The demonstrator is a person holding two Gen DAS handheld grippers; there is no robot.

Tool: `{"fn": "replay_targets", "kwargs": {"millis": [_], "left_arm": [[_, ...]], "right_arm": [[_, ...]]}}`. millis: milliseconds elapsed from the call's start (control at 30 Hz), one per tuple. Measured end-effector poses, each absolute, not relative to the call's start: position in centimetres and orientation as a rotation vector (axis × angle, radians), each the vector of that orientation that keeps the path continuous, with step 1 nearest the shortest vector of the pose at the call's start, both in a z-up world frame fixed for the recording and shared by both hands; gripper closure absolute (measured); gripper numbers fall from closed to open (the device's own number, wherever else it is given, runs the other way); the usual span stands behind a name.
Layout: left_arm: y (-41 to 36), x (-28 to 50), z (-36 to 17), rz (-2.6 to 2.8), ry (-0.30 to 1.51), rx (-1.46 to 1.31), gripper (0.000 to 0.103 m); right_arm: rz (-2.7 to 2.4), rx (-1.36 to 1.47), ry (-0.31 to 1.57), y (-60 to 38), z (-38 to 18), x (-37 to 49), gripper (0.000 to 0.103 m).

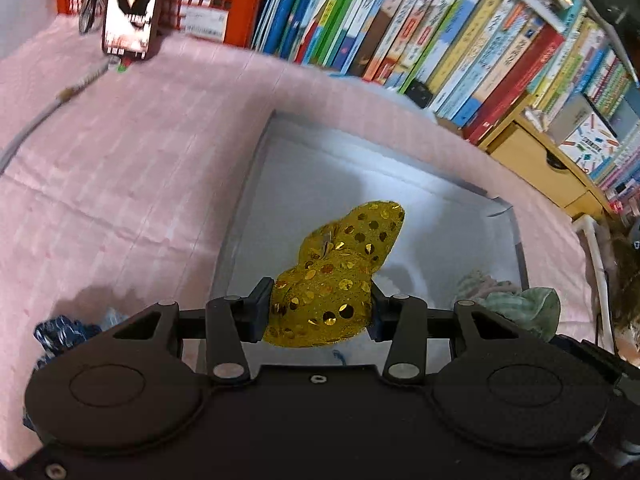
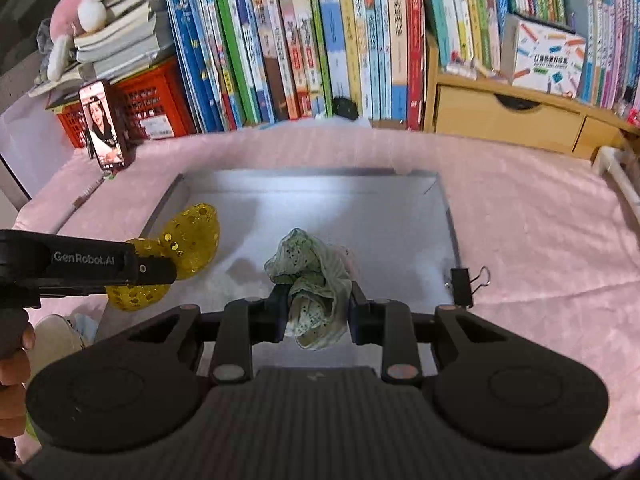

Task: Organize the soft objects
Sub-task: 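Carry the yellow bow and green cloth in both tools over the white tray, then open the left tool to drop the bow while the right tool releases the cloth into the tray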

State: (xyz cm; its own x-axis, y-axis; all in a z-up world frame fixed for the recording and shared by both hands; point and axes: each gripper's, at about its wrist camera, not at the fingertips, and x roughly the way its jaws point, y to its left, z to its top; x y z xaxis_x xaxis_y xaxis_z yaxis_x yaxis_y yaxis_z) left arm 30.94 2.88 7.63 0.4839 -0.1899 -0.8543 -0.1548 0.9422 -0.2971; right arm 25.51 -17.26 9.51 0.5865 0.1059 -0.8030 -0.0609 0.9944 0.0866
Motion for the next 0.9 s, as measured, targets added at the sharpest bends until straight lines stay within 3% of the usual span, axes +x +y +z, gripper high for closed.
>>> {"fn": "replay_targets", "kwargs": {"millis": [633,767,867,900], "left_arm": [[2.4,31.3,6.6,-0.039,1.125,-0.363,0.055],[2.2,31.2,6.8,-0.057,1.119,-0.353,0.051],[2.1,31.0,7.0,-0.073,1.114,-0.354,0.048],[2.1,30.9,7.1,-0.081,1.112,-0.354,0.044]], "right_arm": [[0.103,0.027,1.037,-16.9,7.5,26.5,0.063],[0.107,0.028,1.032,-16.8,7.4,26.4,0.057],[0.111,0.028,1.023,-16.8,7.7,26.2,0.042],[0.114,0.03,1.02,-16.8,7.8,26.2,0.042]]}}
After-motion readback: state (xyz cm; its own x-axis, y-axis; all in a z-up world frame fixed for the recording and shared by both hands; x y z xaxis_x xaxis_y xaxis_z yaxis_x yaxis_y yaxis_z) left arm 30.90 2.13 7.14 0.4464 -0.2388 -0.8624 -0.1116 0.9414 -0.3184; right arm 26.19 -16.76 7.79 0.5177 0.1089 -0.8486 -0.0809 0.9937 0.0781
